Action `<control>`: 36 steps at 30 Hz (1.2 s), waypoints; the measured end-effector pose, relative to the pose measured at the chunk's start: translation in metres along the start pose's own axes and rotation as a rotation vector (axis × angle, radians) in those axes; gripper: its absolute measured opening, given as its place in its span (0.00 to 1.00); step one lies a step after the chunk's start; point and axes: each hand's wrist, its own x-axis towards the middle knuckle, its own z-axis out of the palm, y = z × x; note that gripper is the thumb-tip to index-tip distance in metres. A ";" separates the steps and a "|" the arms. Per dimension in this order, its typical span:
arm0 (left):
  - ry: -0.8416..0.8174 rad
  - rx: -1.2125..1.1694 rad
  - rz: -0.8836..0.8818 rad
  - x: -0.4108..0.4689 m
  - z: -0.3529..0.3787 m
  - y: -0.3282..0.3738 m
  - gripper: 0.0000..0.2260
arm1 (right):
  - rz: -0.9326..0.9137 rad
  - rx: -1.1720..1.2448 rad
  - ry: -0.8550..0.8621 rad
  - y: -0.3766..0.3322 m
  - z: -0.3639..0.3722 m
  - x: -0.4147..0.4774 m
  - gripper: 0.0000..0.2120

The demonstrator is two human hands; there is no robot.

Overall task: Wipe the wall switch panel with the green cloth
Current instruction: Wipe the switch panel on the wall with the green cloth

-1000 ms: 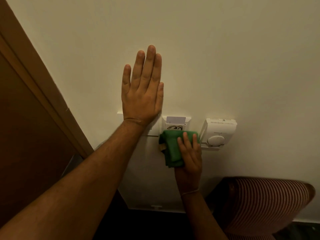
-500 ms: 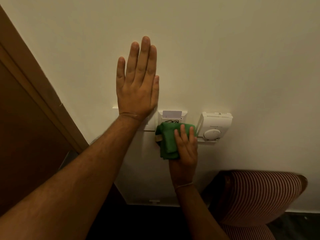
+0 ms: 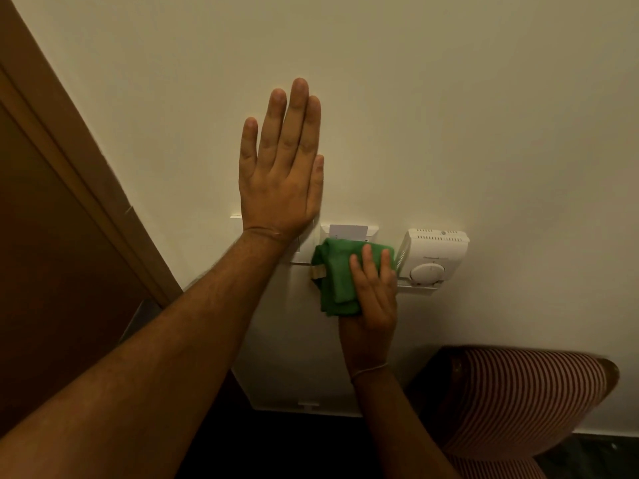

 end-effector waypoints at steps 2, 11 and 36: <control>-0.008 -0.012 0.008 0.000 0.000 0.001 0.31 | 0.003 0.030 0.006 -0.015 0.012 -0.002 0.22; -0.003 -0.013 0.007 0.000 0.003 0.000 0.34 | -0.129 -0.010 -0.149 -0.010 0.008 -0.006 0.22; 0.019 -0.042 0.017 -0.002 0.005 0.000 0.29 | -0.118 0.062 -0.054 -0.019 0.031 0.001 0.19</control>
